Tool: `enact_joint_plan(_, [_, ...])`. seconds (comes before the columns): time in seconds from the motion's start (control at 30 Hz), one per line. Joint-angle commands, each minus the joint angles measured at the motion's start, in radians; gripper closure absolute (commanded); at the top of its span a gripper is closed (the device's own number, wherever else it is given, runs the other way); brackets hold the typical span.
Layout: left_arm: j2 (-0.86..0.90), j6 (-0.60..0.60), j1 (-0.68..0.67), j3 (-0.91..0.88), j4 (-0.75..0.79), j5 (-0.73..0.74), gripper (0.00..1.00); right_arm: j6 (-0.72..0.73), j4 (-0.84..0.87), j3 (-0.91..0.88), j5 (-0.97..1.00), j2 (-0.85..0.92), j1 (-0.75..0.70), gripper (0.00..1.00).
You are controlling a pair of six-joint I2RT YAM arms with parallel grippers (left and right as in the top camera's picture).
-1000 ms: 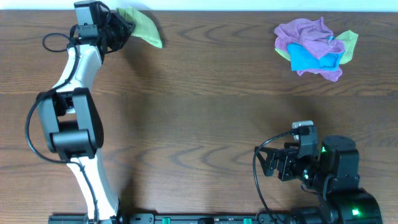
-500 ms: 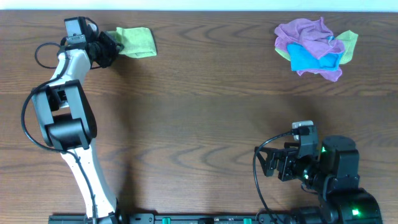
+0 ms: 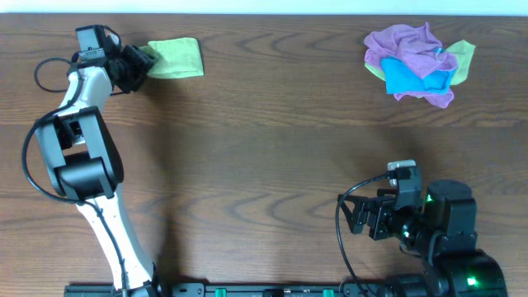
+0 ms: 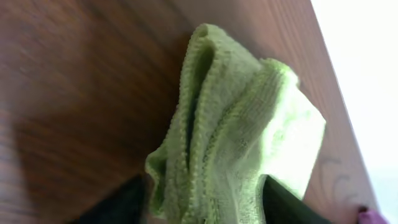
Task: Fold the cloth
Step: 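Lower the towel onto the table at far left and open the left gripper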
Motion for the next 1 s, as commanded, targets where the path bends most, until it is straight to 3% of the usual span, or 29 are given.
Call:
enact_joint_plan(0.0, [0.001,0.044,0.009,0.022,-0.029,0.003,0.16,0.011,-0.001,-0.005,-0.011,-0.005,-0.007,0.01])
enact_joint_plan(0.07, [-0.009,0.087,0.009,0.022,-0.063,0.004,0.03,0.011,-0.002,-0.005,-0.011,-0.005,-0.007,0.01])
enact_joint_plan(0.67, [-0.33,0.351,-0.037,0.023,-0.455,-0.151,0.03,0.011,-0.002,-0.005,-0.011,-0.005,-0.007,0.01])
enact_joint_plan(0.97, [-0.519,0.374,-0.167,0.023,-0.622,-0.261,0.05,0.011,-0.001,-0.005,-0.011,-0.005,-0.007,0.01])
